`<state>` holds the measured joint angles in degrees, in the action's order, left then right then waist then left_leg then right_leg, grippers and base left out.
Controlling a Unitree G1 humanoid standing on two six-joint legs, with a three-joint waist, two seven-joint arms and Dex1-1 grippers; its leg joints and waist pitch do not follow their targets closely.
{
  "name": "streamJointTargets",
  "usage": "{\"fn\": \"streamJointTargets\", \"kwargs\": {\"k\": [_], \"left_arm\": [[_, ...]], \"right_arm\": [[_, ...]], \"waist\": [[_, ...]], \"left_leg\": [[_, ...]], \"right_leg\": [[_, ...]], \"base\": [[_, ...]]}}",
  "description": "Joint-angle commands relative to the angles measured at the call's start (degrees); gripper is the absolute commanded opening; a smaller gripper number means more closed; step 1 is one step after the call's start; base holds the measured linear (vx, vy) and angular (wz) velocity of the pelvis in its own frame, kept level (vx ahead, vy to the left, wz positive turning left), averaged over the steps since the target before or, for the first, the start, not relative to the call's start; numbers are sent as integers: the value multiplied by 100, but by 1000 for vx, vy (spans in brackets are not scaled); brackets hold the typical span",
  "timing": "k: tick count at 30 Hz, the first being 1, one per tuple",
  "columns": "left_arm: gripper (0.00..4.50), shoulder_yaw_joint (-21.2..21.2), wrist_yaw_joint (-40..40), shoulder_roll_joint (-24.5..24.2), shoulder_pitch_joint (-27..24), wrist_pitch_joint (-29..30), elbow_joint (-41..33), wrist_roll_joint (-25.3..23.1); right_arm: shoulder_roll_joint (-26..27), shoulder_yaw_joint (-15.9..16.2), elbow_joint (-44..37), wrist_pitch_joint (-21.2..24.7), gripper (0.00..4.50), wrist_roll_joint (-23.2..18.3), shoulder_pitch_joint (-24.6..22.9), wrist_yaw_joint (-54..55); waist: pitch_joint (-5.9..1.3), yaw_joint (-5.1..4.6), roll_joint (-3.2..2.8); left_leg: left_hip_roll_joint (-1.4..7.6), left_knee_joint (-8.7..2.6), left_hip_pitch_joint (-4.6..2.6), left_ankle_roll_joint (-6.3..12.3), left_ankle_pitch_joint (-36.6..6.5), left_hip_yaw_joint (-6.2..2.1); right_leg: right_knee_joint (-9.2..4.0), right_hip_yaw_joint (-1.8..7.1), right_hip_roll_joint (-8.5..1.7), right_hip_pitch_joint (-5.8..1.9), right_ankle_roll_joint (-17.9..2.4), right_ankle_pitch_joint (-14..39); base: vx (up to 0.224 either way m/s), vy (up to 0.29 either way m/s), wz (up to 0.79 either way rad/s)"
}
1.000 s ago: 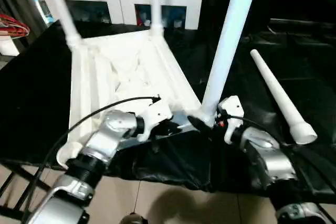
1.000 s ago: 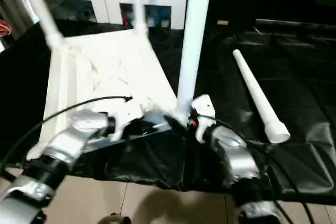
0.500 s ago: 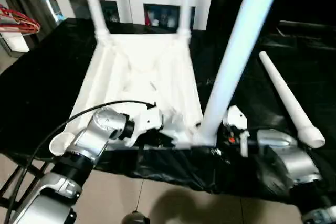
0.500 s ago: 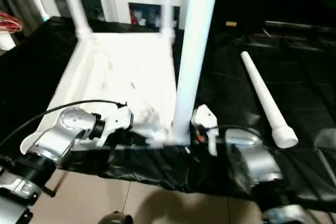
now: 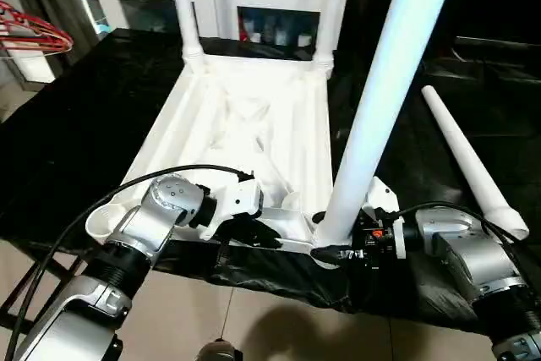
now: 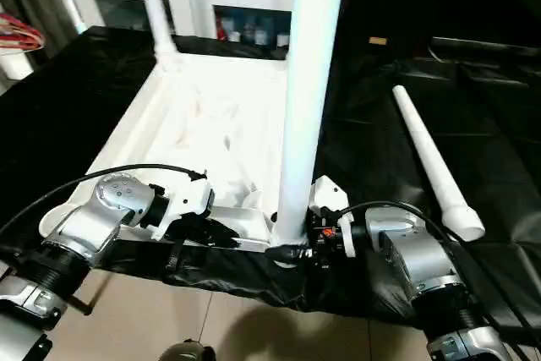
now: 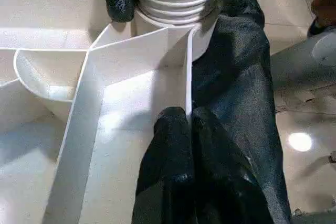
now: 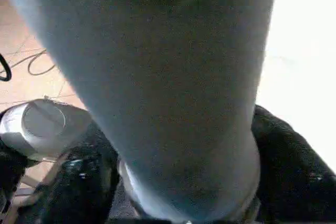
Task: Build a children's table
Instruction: Rotate leg to tighten
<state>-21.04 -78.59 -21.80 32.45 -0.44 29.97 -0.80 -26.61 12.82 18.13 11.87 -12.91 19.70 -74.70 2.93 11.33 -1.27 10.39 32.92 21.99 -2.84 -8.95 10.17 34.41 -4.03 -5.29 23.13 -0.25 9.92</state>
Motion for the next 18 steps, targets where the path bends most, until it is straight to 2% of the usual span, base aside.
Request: {"fn": "streamJointTargets", "kwargs": {"k": [1, 4, 7, 8, 10, 13, 15, 17, 18], "left_arm": [[0, 50, 155, 72, 156, -41, -45, 48], [0, 152, 475, 158, 92, 121, -93, 43], [0, 219, 733, 221, 92, 238, -83, 7], [0, 278, 913, 275, 92, 306, -80, -1], [0, 309, 988, 303, 90, 338, -86, 6], [0, 439, 1536, 489, 53, 537, -152, -54], [0, 455, 1663, 530, 45, 573, -158, -85], [0, 460, 1942, 622, 20, 641, -201, -166], [0, 478, 2340, 814, -34, 827, -325, -233]], "right_arm": [[94, 280, -112, 45, 306, -23, -69, -166], [265, 143, 44, -28, 294, 22, -53, 186], [416, 29, 161, -116, 288, 56, -37, 501], [541, -64, 259, -148, 288, 82, -18, 776], [599, -105, 303, -134, 288, 88, -9, 902], [985, -309, 701, -313, 287, 283, 74, 1863], [1076, -356, 809, -357, 286, 339, 104, 2109], [1296, -491, 981, -418, 286, 377, 162, 2571], [1615, -729, 1307, -487, 286, 429, 299, 3325]], "waist": [[-408, -31, 25], [-407, -32, 37], [-384, -56, 44], [-372, -64, 47], [-360, -102, 52], [-357, -229, 62], [-356, -286, 64], [-352, -333, 64], [-361, -355, 59]], "left_leg": [[317, -365, -127, 189, -1554, -85], [314, -363, -117, 192, -1537, -86], [304, -382, -121, 93, -1741, -97], [301, -389, -125, 48, -1854, -101], [296, -409, -126, -23, -1968, -121], [285, -419, -120, -70, -2077, -132], [272, -416, -119, -93, -2071, -129], [263, -413, -112, -79, -2037, -125], [267, -411, -110, -82, -2004, -129]], "right_leg": [[-365, 249, -373, -251, -1256, 1251], [-359, 248, -378, -251, -1260, 1228], [-393, 246, -395, -239, -1191, 1616], [-422, 249, -403, -231, -1104, 1886], [-449, 247, -407, -229, -999, 2165], [-457, 243, -401, -222, -971, 2194], [-461, 246, -404, -214, -963, 2234], [-471, 249, -399, -214, -942, 2263], [-464, 248, -405, -219, -938, 2253]], "base": [[0, 0, 0], [0, 0, 0], [0, 0, 0], [0, 0, 0], [0, 0, 0], [0, 0, 0], [0, 0, 0], [0, 0, 0], [0, 0, 0]]}}
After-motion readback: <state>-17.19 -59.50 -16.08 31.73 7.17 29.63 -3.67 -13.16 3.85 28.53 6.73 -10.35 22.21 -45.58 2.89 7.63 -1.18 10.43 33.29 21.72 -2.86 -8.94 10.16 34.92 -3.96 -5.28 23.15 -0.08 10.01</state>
